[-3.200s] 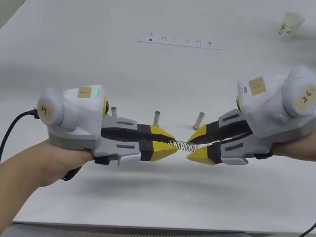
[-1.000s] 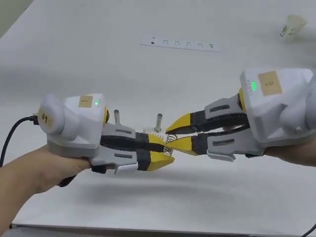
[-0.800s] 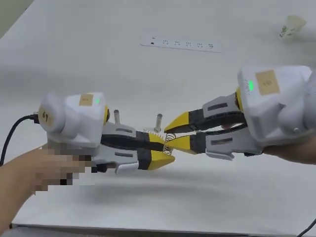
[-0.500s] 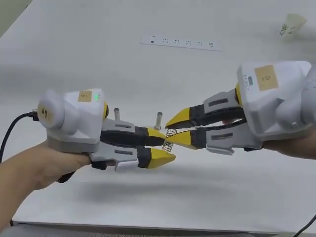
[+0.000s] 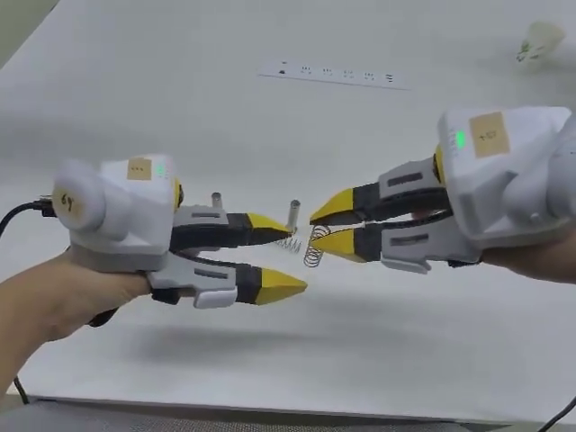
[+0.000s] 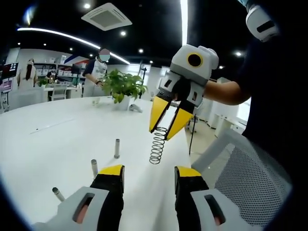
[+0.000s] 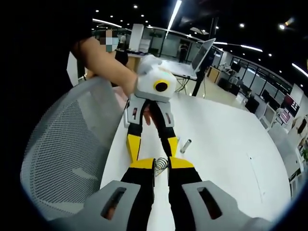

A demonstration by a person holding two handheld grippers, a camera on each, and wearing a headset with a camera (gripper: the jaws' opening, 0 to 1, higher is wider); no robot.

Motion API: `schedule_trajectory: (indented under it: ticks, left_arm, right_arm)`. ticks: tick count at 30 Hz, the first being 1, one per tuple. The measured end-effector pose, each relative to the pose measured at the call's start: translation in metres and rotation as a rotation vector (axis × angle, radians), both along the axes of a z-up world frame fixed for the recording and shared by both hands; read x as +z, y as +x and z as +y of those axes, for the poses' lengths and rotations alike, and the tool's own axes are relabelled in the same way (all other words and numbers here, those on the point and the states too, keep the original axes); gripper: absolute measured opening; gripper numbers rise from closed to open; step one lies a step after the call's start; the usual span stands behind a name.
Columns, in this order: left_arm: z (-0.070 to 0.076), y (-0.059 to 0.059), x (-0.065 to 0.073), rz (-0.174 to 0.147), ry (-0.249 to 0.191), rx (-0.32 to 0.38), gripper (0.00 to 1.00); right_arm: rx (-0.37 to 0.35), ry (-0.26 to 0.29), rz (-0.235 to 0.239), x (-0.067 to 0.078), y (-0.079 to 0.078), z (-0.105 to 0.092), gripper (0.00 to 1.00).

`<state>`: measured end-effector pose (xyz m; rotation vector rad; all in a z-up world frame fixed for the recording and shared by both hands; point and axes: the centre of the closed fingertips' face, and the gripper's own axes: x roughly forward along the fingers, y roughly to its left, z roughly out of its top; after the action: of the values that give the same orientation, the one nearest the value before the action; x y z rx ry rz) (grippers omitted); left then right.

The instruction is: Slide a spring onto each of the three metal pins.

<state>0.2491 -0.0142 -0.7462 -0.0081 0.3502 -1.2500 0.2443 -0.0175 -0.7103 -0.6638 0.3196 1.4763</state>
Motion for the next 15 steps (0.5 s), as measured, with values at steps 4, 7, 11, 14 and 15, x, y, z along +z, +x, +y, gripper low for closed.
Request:
schedule_trajectory:
  ticks: [4,7,11,14,15]
  left_arm:
    - [0.018,0.005,-0.001,-0.005,0.011,0.053,0.45]
    - [0.030,0.007,0.000,-0.002,0.010,0.085,0.49]
    - [0.046,0.010,-0.004,-0.007,0.037,0.122,0.53]
    - [0.059,0.013,-0.004,-0.010,0.048,0.161,0.60]
    - [0.061,0.014,-0.004,-0.008,0.049,0.167,0.61]
  right_arm:
    - [-0.011,0.004,-0.001,0.001,0.002,-0.001,0.07]
    - [-0.015,0.002,-0.004,0.001,0.003,-0.001,0.07]
    - [-0.023,0.001,-0.007,0.001,0.004,-0.002,0.07]
    - [-0.028,0.000,-0.011,0.000,0.007,-0.004,0.07]
    - [-0.029,-0.001,-0.011,0.000,0.007,-0.004,0.07]
